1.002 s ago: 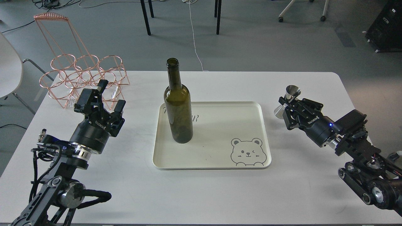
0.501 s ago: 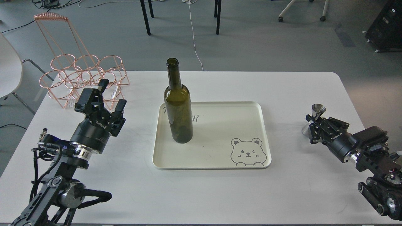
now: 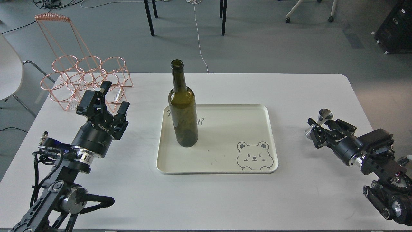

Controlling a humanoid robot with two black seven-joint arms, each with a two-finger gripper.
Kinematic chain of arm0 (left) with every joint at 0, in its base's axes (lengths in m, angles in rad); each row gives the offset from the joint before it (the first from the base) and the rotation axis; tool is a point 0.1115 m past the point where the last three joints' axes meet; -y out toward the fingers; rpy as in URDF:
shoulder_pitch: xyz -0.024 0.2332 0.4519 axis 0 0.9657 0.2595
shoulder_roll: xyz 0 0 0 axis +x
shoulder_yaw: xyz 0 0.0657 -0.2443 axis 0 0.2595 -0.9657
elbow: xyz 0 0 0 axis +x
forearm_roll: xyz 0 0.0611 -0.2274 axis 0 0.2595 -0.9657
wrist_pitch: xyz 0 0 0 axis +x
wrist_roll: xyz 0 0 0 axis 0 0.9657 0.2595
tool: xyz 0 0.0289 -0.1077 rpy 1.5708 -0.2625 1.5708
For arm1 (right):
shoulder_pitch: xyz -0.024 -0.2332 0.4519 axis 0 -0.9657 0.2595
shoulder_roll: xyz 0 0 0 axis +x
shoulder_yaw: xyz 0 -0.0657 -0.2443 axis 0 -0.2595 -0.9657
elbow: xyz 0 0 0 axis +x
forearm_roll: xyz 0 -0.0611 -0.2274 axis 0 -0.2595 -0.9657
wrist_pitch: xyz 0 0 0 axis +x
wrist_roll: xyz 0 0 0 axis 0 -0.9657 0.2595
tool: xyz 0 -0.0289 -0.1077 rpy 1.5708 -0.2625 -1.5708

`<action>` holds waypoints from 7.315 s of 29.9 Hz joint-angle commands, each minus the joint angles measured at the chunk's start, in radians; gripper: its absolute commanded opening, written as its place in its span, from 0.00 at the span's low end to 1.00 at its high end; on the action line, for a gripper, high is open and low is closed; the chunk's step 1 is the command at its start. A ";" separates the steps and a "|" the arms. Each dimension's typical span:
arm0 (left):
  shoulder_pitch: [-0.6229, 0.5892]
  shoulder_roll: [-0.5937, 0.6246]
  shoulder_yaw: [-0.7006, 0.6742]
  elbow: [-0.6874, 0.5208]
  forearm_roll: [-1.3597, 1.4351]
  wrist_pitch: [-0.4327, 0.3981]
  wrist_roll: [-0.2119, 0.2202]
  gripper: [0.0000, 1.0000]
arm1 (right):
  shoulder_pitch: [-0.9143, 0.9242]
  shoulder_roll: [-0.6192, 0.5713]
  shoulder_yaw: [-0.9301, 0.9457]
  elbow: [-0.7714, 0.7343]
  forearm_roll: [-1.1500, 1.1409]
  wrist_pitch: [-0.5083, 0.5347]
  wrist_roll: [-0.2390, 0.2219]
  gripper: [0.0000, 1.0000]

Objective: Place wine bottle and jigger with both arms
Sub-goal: 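Set the jigger on the table beside the tray and release it, then reach the left gripper to the wine bottle neck and close on it, then lift the bottle with the left gripper toward the copper rack, then lower the bottle with the left gripper into the copper rack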

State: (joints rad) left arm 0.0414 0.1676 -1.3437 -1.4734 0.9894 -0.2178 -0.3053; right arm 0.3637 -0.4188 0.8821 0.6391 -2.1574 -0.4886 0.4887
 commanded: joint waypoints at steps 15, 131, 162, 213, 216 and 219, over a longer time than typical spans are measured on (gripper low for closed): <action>0.000 0.006 0.001 0.001 0.002 -0.002 0.000 0.98 | -0.206 -0.516 -0.297 0.543 0.534 0.000 0.000 0.97; -0.986 0.759 0.515 0.403 0.790 0.009 -0.183 0.08 | 0.110 -0.080 -0.313 0.521 1.763 0.461 0.000 0.99; -1.017 0.655 0.646 0.596 0.784 0.101 -0.183 0.06 | 0.101 -0.066 -0.310 0.521 1.763 0.452 0.000 0.99; -1.037 0.629 0.787 0.636 0.773 0.140 -0.183 0.08 | 0.093 -0.064 -0.313 0.522 1.763 0.452 0.000 0.99; -1.026 0.616 0.787 0.639 0.756 0.143 -0.183 0.09 | 0.092 -0.064 -0.313 0.522 1.763 0.452 0.000 0.99; -0.988 0.613 0.787 0.640 0.755 0.152 -0.183 0.10 | 0.092 -0.064 -0.313 0.522 1.763 0.452 0.000 0.99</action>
State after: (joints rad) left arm -0.9756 0.7861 -0.5572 -0.8345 1.7475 -0.0725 -0.4884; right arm 0.4558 -0.4833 0.5692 1.1612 -0.3943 -0.0368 0.4889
